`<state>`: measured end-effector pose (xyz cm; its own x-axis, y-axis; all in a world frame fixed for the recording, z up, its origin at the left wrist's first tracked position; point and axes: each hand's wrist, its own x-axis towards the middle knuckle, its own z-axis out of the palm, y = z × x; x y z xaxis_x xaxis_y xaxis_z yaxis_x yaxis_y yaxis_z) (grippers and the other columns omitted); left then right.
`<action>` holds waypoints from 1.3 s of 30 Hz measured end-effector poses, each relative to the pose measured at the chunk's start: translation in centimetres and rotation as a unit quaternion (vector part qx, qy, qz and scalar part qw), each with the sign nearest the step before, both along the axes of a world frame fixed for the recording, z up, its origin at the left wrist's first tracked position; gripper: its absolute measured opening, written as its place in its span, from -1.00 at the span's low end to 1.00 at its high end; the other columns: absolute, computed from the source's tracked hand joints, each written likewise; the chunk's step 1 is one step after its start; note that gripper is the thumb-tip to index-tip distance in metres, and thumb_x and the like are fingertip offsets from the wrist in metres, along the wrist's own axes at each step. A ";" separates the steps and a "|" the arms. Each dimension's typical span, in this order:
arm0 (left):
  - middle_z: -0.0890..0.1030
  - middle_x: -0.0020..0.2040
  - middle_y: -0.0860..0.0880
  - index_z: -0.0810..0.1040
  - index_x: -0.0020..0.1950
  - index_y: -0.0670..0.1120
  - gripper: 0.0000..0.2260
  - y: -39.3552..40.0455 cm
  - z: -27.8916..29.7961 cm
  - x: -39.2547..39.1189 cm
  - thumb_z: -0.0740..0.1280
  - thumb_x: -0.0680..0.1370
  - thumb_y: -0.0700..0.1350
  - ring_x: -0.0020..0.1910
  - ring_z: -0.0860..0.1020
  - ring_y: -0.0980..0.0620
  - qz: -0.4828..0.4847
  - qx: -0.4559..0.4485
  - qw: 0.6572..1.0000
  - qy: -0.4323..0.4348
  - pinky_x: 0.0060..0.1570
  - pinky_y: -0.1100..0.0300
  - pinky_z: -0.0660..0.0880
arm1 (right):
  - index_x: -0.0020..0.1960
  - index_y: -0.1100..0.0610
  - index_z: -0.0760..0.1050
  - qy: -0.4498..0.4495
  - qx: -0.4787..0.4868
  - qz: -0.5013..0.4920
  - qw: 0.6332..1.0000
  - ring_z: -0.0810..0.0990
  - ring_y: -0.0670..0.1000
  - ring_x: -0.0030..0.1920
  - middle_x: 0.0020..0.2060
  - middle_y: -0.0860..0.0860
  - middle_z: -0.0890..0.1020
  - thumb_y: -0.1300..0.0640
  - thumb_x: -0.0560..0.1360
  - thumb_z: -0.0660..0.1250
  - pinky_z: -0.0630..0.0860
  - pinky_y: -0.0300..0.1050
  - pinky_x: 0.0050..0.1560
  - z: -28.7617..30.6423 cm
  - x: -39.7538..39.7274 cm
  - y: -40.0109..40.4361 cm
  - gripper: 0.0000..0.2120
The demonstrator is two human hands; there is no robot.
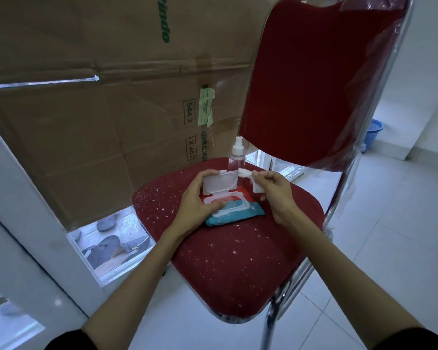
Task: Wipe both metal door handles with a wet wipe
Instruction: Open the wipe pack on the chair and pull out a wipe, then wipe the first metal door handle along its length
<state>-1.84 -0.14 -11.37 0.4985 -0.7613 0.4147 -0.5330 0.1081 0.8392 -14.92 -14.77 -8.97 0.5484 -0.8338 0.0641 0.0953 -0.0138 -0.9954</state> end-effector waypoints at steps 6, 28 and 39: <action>0.57 0.04 0.24 0.34 0.22 0.26 -0.63 0.1 0.0 -0.7 0.21 0.45 0.32 0.15 0.50 0.18 0.032 0.081 0.992 -0.090 0.44 -0.23 0.00 | 0.02 0.17 0.47 -0.050 0.081 0.000 0.995 0.56 0.05 -0.17 -0.03 0.16 0.60 0.10 0.37 0.51 0.44 -0.27 -0.45 0.3 -0.4 -0.6 -0.68; 0.56 -0.29 0.06 0.60 -0.02 -0.11 -0.81 3.9 35.7 2.6 0.39 0.50 0.00 -0.34 0.46 0.14 0.031 0.112 0.954 0.277 -0.39 0.35 0.38 | -0.08 0.19 0.58 0.057 0.123 0.103 0.985 0.58 0.04 -0.21 -0.14 0.09 0.63 0.12 0.49 0.38 0.55 -0.15 -0.24 32.6 4.9 7.4 -0.88; 0.64 -0.20 -0.01 0.55 -0.08 -0.14 -0.92 15.0 59.9 1.7 0.42 0.48 -0.19 -0.26 0.57 0.13 0.071 0.014 0.939 0.336 -0.31 0.36 0.49 | -0.04 0.18 0.58 0.025 0.054 0.226 0.972 0.61 0.04 -0.18 -0.17 0.07 0.65 0.00 0.57 0.24 0.52 -0.12 -0.18 56.9 5.8 16.7 -0.74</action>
